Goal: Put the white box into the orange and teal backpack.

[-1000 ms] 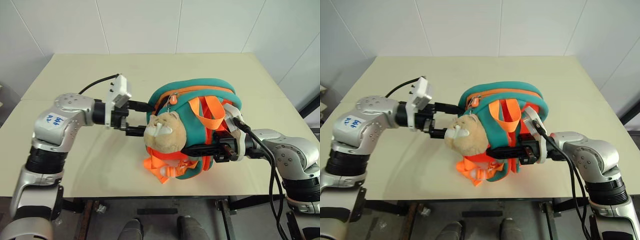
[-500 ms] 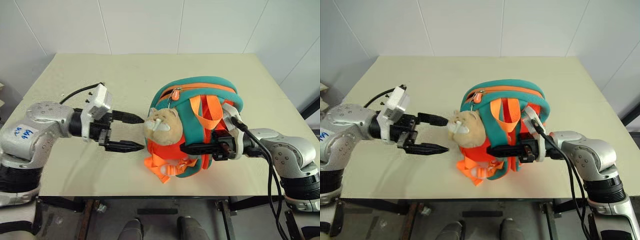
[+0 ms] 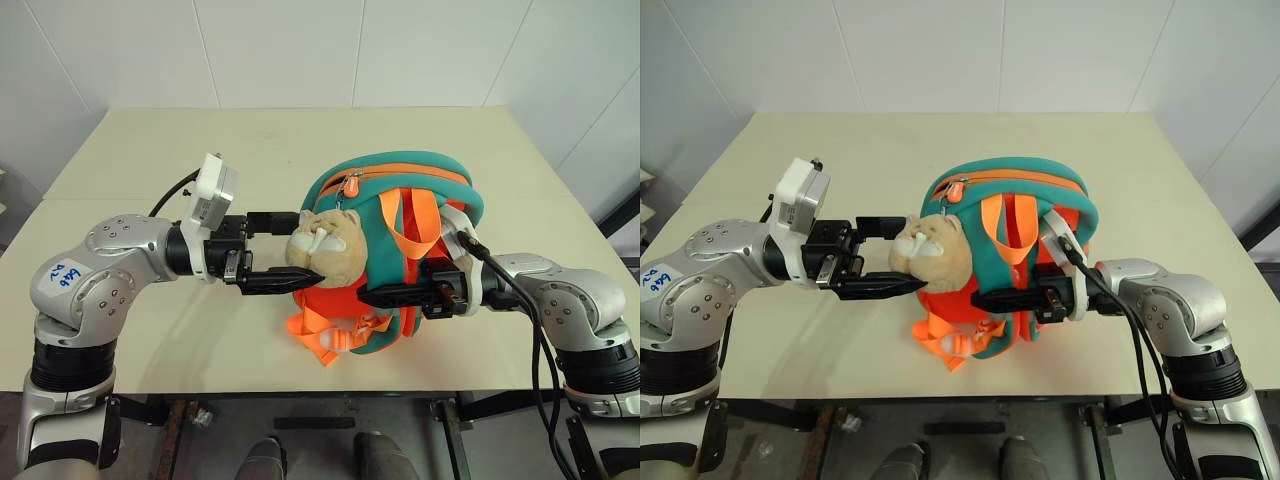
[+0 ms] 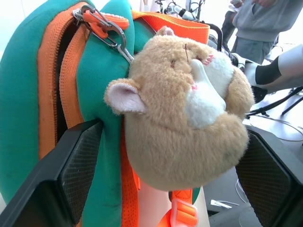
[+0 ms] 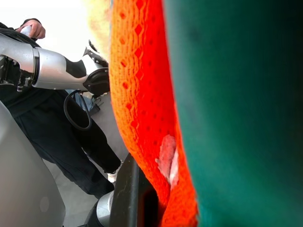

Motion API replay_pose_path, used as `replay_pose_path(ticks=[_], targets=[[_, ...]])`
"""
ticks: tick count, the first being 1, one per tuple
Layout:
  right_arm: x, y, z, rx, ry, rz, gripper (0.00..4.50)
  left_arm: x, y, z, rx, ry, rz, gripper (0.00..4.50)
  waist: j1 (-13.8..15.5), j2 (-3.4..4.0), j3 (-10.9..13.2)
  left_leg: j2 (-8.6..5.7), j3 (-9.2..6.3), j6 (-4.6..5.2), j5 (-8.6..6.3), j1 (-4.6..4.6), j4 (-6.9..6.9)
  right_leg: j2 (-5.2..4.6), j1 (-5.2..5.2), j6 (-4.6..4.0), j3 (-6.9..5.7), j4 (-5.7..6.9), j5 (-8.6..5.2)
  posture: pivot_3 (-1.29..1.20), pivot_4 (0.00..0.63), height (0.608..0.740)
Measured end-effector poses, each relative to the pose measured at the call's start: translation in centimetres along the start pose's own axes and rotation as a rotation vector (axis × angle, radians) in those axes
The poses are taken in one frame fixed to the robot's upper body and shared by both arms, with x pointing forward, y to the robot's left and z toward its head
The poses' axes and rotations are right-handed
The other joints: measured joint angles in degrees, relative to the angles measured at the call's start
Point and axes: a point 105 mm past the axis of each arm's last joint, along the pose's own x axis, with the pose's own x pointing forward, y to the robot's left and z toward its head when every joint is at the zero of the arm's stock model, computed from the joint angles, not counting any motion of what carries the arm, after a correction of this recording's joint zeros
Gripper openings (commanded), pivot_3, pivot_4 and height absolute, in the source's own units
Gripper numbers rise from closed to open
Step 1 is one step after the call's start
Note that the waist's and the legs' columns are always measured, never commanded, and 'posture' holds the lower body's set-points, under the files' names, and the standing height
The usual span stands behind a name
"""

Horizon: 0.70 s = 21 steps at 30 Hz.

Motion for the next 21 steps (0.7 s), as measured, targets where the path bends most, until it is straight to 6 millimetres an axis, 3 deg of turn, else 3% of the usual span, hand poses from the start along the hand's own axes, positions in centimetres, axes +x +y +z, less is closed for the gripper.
replay_pose_path(ticks=[3,6,17,21], targets=[[0.1,0.0,0.0,0.0,-0.002,0.004,0.05,-0.4,0.0,0.5,0.014,-0.007,0.007,4.34,-0.1,0.0,0.0,0.0,0.0,0.0,0.0,0.0,0.0,0.0,0.0,0.0,0.0,0.0,0.0,0.0,0.15,0.74],[0.1,-0.1,0.0,-0.005,-0.005,0.002,0.05,-0.9,0.0,1.1,0.037,-0.01,0.019,3.78,0.0,0.0,0.0,0.0,0.0,0.0,0.0,0.01,0.0,0.0,0.01,0.0,0.0,-0.01,0.0,0.0,0.15,0.74],[0.2,-0.4,0.0,-0.013,-0.007,-0.005,0.05,-0.7,-0.7,1.6,0.063,-0.01,-0.009,0.79,0.0,0.0,0.0,0.0,0.0,0.0,0.0,0.07,0.0,0.0,0.09,0.0,0.0,-0.03,0.0,0.0,0.15,0.74],[0.3,-0.4,-0.1,-0.014,-0.008,-0.006,0.05,-2.2,0.5,1.6,0.078,0.043,0.062,0.79,-0.2,0.0,0.0,0.0,0.0,0.0,0.0,0.1,-0.01,0.02,0.09,-0.01,0.0,-0.01,-0.01,0.0,0.15,0.74]])
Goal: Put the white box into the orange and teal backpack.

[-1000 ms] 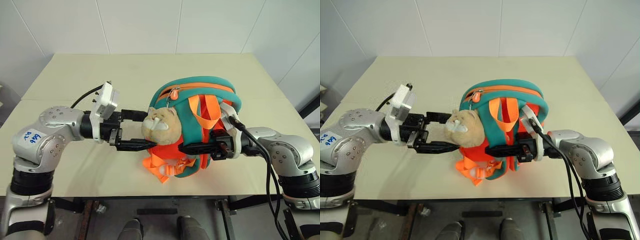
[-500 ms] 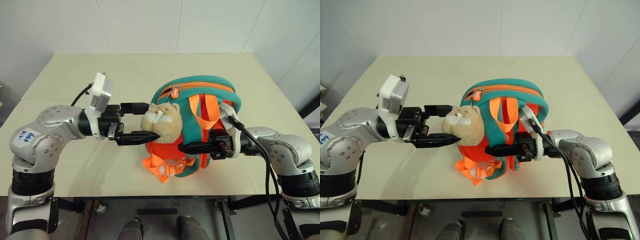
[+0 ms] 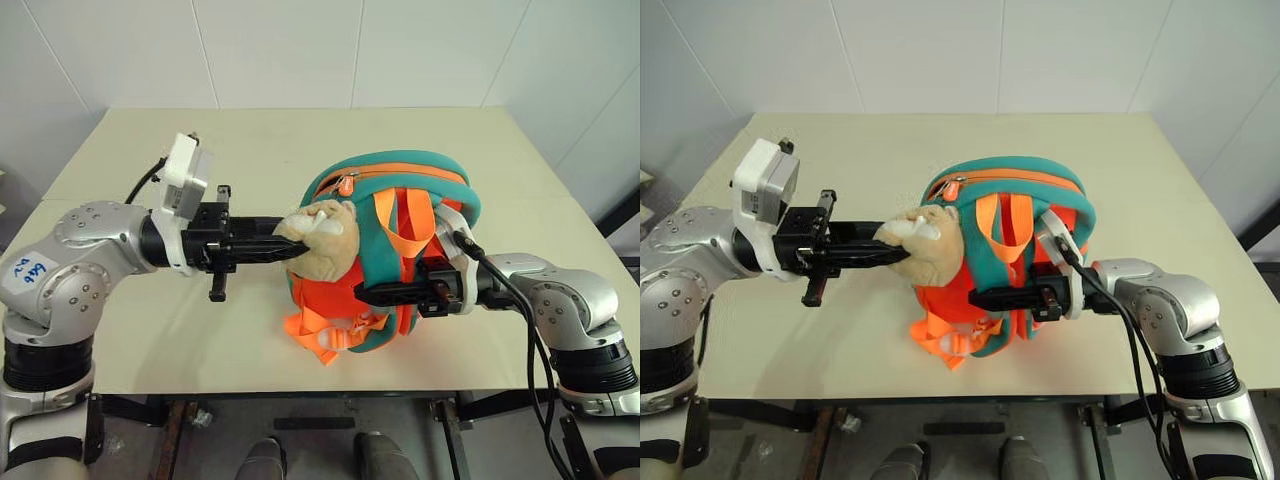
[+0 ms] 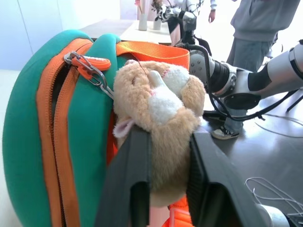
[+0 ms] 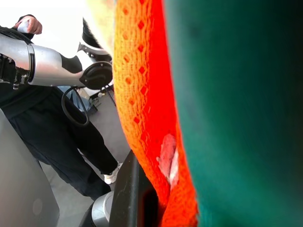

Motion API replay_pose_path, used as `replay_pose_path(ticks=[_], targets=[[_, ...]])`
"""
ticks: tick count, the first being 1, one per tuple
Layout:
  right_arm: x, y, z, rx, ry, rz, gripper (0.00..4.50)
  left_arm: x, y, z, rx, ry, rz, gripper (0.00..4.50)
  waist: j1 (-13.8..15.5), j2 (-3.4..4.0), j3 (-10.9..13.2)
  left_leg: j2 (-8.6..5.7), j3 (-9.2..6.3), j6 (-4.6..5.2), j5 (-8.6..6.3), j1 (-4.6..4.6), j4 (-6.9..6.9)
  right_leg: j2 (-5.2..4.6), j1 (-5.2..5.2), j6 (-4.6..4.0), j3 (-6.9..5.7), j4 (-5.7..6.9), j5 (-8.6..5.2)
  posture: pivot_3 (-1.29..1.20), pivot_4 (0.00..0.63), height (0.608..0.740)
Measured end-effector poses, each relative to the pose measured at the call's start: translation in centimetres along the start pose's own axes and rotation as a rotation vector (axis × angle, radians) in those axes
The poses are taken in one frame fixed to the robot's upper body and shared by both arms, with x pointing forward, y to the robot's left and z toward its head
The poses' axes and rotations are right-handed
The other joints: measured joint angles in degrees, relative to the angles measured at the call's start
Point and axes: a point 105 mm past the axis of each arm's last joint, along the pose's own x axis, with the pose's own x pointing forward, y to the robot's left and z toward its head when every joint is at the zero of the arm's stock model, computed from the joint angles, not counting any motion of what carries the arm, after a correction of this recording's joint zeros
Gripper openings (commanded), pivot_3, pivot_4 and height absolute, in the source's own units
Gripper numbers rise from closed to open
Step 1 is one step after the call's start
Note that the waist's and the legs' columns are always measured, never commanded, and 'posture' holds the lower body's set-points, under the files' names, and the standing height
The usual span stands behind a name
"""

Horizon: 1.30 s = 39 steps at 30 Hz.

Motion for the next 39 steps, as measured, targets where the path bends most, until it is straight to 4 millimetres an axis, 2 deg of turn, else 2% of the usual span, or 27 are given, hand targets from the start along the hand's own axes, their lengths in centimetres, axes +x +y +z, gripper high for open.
replay_pose_path(ticks=[4,6,8,11,14,17,23,27,29,32,35,39], targets=[[0.0,0.0,-0.1,-0.002,-0.005,-0.012,0.05,-3.9,1.9,0.3,0.019,0.071,0.15,0.79,-0.3,0.0,0.0,0.01,0.01,0.0,0.0,0.01,-0.08,0.0,0.0,-0.02,0.0,-0.03,-0.01,0.0,0.15,0.74],[-0.2,0.0,-0.3,0.006,-0.01,-0.023,0.05,-5.8,2.4,-0.3,0.005,0.104,0.217,0.79,-0.2,0.01,0.0,0.01,0.01,0.02,-0.01,0.01,-0.11,-0.01,-0.01,-0.05,0.0,-0.05,-0.03,0.0,0.15,0.74],[-0.3,0.1,-0.6,0.011,-0.013,-0.031,0.05,-6.9,2.8,-1.6,-0.032,0.125,0.25,0.79,0.0,0.0,0.0,0.01,0.01,0.02,-0.02,0.01,-0.12,-0.01,-0.01,-0.07,0.0,-0.04,-0.04,0.0,0.15,0.74],[-0.2,0.3,-0.7,0.007,-0.017,-0.042,0.05,-8.1,3.0,-5.2,-0.068,0.225,0.28,0.79,0.0,0.0,0.0,0.01,0.02,0.02,-0.01,0.05,-0.11,-0.02,0.01,-0.09,0.0,-0.05,-0.05,0.0,0.15,0.74],[-0.3,0.4,-1.1,0.023,-0.037,-0.067,0.05,-8.4,2.5,-9.7,-0.126,0.328,0.26,0.79,0.0,0.01,0.0,0.02,0.03,0.02,-0.02,0.08,-0.13,-0.02,0.04,-0.14,0.0,-0.05,-0.07,0.0,0.15,0.74],[0.0,0.5,-1.4,0.039,-0.053,-0.075,0.05,-7.3,1.9,-13.0,-0.171,0.334,0.226,0.79,0.1,0.0,0.0,0.04,0.02,0.02,-0.02,0.07,-0.11,-0.02,0.06,-0.14,0.0,-0.06,-0.05,0.0,0.15,0.74],[-0.2,0.3,-1.3,0.056,-0.099,-0.124,0.05,-6.0,1.5,-16.6,-0.186,0.334,0.206,0.79,0.1,-0.01,0.0,0.05,0.02,0.03,-0.02,0.16,-0.13,-0.03,0.1,-0.15,0.0,-0.05,-0.05,0.0,0.15,0.74],[-0.4,-0.7,-1.4,0.044,-0.131,-0.187,0.05,-6.0,1.8,-17.0,-0.166,0.304,0.223,0.79,0.2,-0.01,0.0,0.03,0.02,0.04,-0.01,0.31,-0.09,-0.05,0.32,-0.16,0.0,-0.09,-0.03,0.0,0.15,0.74],[-0.6,-1.1,-1.0,0.007,-0.15,-0.223,0.76,-6.1,1.8,-16.7,-0.172,0.299,0.231,0.77,0.1,0.0,0.0,0.03,0.02,0.08,0.01,0.31,-0.08,-0.05,0.35,-0.29,0.0,-0.14,-0.03,0.0,0.15,0.74],[-1.5,-1.5,-0.3,-0.053,-0.174,-0.281,1.63,-6.1,1.7,-16.0,-0.181,0.285,0.249,1.44,0.1,-0.01,0.0,0.04,0.01,0.09,0.03,0.29,-0.08,-0.06,0.35,-0.3,0.0,-0.16,-0.01,0.0,0.15,0.74],[-2.8,-1.7,0.2,-0.112,-0.16,-0.342,2.71,-6.6,0.9,-15.1,-0.212,0.286,0.264,2.43,0.0,0.02,0.0,0.05,0.01,0.08,0.01,0.26,-0.14,-0.06,0.3,-0.19,0.0,-0.17,0.04,0.0,0.15,0.74],[-5.2,-2.1,-0.1,-0.204,-0.082,-0.451,4.03,-7.4,1.2,-13.2,-0.149,0.265,0.349,3.66,0.4,0.02,0.0,0.05,-0.01,0.09,-0.02,0.18,-0.17,-0.07,0.28,-0.18,-0.06,-0.29,0.03,0.0,0.15,0.74]])
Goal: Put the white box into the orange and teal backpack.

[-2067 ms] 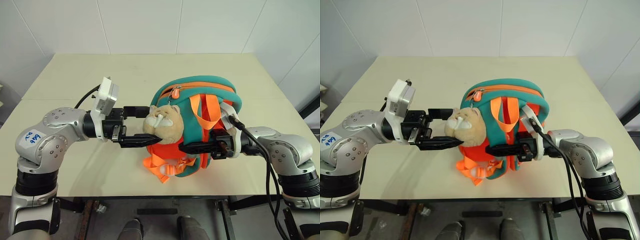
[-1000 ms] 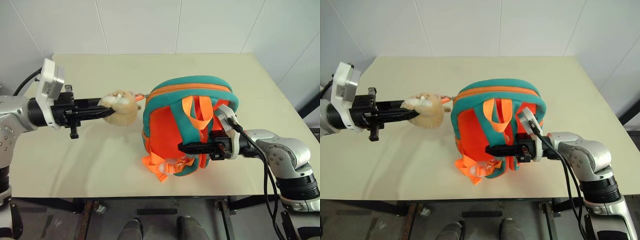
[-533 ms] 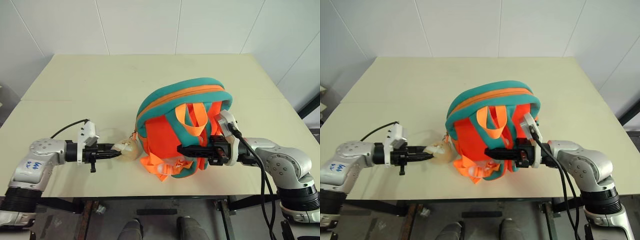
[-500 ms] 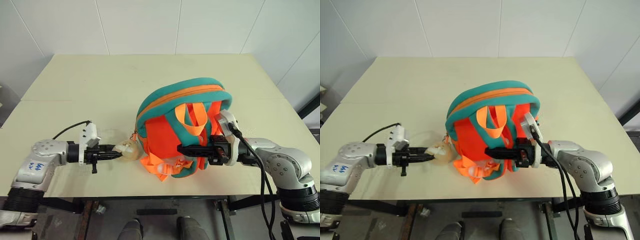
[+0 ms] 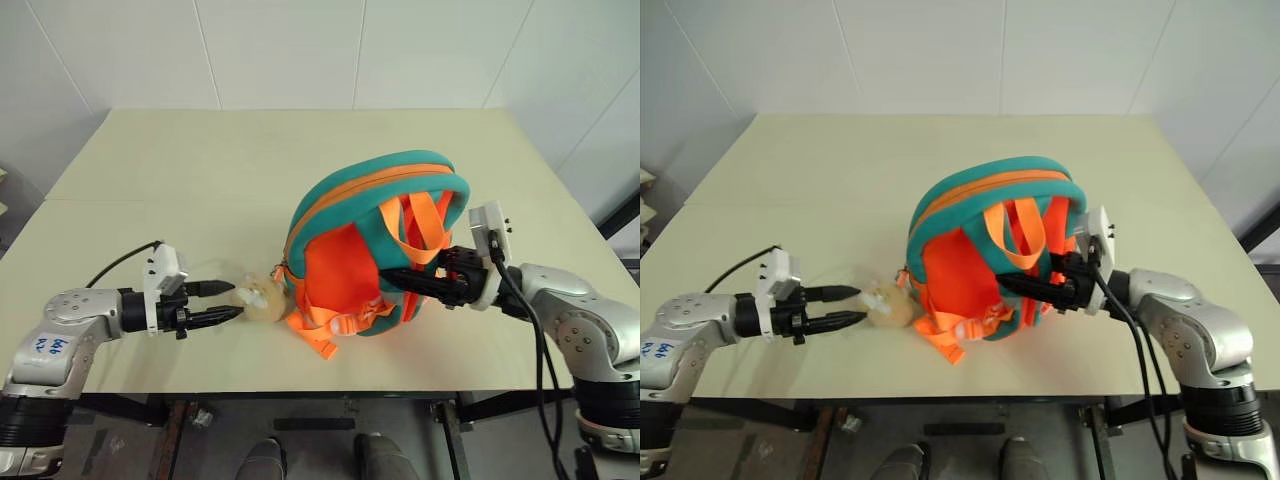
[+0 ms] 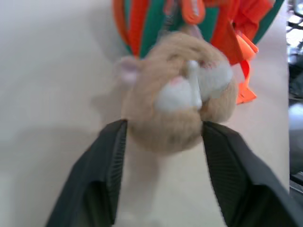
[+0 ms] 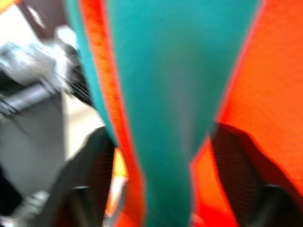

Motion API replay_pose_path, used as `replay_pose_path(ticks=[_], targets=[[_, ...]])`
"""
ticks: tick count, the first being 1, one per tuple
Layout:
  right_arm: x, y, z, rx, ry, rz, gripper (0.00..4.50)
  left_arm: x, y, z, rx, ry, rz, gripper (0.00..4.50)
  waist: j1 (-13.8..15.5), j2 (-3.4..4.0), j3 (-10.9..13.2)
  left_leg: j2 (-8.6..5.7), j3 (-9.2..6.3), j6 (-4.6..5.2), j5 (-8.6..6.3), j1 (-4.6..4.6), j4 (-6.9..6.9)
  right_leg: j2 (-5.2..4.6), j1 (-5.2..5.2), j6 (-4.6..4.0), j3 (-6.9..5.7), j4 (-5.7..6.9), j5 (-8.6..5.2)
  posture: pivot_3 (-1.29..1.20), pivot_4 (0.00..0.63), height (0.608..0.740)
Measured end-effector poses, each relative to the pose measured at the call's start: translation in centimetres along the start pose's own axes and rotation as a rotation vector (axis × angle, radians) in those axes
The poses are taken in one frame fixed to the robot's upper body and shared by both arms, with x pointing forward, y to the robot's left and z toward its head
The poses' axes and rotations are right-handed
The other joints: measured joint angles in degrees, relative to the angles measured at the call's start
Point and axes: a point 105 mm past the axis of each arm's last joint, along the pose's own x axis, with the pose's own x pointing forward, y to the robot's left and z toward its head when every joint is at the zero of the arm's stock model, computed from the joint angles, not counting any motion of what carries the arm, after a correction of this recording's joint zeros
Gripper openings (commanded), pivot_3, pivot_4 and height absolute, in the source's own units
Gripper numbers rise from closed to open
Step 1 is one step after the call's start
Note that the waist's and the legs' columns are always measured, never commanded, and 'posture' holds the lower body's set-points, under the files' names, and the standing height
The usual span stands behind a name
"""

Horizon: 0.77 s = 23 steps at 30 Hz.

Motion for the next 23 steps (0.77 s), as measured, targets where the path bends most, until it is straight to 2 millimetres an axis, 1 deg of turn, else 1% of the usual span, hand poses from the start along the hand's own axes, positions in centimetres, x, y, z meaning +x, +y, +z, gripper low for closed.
replay_pose_path(ticks=[1,2,3,5,8,11,14,16,18,21,23], targets=[[-0.5,-0.2,-0.4,-0.013,0.025,-0.013,4.38,-0.2,0.1,0.4,0.016,-0.008,0.015,3.98,0.1,0.0,0.0,-0.01,0.0,0.0,0.0,-0.01,0.0,-0.01,0.02,0.01,-0.01,-0.04,0.0,0.0,0.15,0.74],[-1.1,-0.3,-0.9,-0.027,0.052,-0.019,4.5,-0.3,0.2,0.6,0.027,-0.014,0.022,4.25,0.2,0.0,0.0,-0.04,0.01,0.0,0.0,-0.02,0.01,-0.04,0.04,0.03,0.0,-0.1,0.01,0.0,0.15,0.74],[-1.7,-0.6,-1.4,-0.037,0.078,-0.029,4.5,-0.4,0.2,0.7,0.031,-0.018,0.029,4.48,0.1,0.0,0.0,-0.06,0.03,0.01,-0.01,-0.03,0.01,-0.05,0.06,0.02,0.0,-0.14,0.02,0.0,0.15,0.74],[-2.6,-1.3,-1.7,-0.059,0.096,-0.056,4.5,-0.5,0.3,0.7,0.028,-0.018,0.034,4.48,-0.1,0.0,0.0,-0.06,0.03,0.02,-0.01,-0.03,0.03,-0.05,0.11,0.02,0.01,-0.2,0.02,0.0,0.15,0.74],[-4.2,-2.4,-1.6,-0.108,0.113,-0.104,4.5,-0.4,0.3,0.7,0.021,-0.017,0.031,4.48,-0.1,0.0,0.0,-0.05,0.03,0.02,-0.01,-0.02,0.04,-0.04,0.12,0.02,0.01,-0.18,0.02,0.0,0.15,0.74],[-6.2,-3.2,-2.3,-0.162,0.162,-0.17,4.5,-0.5,0.1,0.9,0.035,-0.022,0.016,4.48,-0.1,0.0,0.0,-0.05,0.03,0.02,-0.01,-0.02,0.03,-0.04,0.11,0.02,0.0,-0.19,0.01,0.0,0.15,0.74],[-7.3,-4.0,-1.8,-0.18,0.159,-0.211,4.5,-0.6,0.1,1.2,0.034,-0.027,-0.01,4.48,-0.1,0.01,0.0,-0.06,0.04,0.02,-0.01,-0.02,0.07,-0.05,0.12,0.01,0.01,-0.18,0.01,0.0,0.15,0.74],[-8.4,-4.4,-1.6,-0.212,0.194,-0.235,4.5,-0.5,0.0,1.6,0.053,-0.024,-0.032,4.48,-0.1,0.02,0.0,-0.05,0.04,0.02,-0.01,-0.01,0.07,-0.04,0.14,-0.08,0.01,-0.18,-0.03,0.0,0.15,0.74],[-9.3,-4.6,-1.7,-0.223,0.211,-0.257,4.5,-0.5,-0.1,1.6,0.058,-0.021,-0.044,4.48,-0.1,0.02,0.0,-0.05,0.04,0.02,-0.01,0.0,0.05,-0.04,0.14,-0.12,0.01,-0.18,-0.06,0.0,0.15,0.74],[-9.8,-4.8,-2.4,-0.202,0.225,-0.264,4.5,-0.2,-0.3,1.4,0.055,-0.016,-0.056,4.48,-0.3,0.03,0.0,-0.05,0.04,0.02,-0.01,0.0,0.05,-0.04,0.14,-0.05,0.02,-0.19,-0.02,0.0,0.15,0.74],[-9.9,-4.9,-2.4,-0.208,0.226,-0.265,4.5,-0.2,-0.3,1.4,0.055,-0.016,-0.056,4.48,-0.3,0.05,0.0,-0.05,0.04,0.02,-0.01,0.0,0.05,-0.04,0.13,0.0,0.02,-0.17,0.01,0.0,0.15,0.74]])
